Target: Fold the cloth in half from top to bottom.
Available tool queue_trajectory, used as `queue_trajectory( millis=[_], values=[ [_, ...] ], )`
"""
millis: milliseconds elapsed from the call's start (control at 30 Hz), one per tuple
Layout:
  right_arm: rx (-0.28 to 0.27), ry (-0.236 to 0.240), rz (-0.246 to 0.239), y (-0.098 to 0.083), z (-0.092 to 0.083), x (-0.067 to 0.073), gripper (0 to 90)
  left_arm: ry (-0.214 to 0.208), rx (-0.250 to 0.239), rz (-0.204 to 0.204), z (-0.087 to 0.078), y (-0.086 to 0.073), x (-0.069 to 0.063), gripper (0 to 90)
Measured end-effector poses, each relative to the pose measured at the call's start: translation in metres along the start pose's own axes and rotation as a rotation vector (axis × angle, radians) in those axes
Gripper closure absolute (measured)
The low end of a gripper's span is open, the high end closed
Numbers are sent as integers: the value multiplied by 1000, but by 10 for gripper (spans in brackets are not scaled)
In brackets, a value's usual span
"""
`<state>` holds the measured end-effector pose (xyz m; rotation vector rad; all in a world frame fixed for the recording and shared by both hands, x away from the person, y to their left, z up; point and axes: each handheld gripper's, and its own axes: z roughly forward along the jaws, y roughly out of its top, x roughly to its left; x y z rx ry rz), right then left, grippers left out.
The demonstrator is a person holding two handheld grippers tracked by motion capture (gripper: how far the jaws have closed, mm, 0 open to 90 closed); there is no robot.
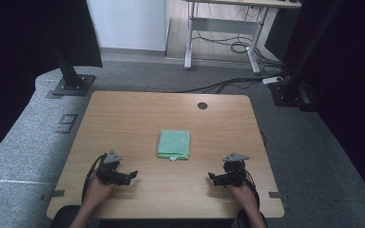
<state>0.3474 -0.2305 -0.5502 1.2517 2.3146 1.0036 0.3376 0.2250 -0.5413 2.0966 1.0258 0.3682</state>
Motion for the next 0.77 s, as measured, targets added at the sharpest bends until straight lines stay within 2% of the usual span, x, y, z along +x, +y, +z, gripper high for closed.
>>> queue_trajectory(
  millis=[67, 233, 333, 767],
  values=[
    [6, -1, 1, -2, 2, -1, 0, -4, 12, 5, 3, -1, -1, 0],
    [3, -25, -25, -4, 5, 2, 0, -5, 82, 9, 10, 0, -2, 0],
    [-3, -28, -23, -5, 5, 2, 0, 37, 117, 54, 13, 1, -8, 0],
    [-3, -28, -22, -5, 5, 2, 0, 42, 116, 48, 13, 1, -9, 0]
  ],
)
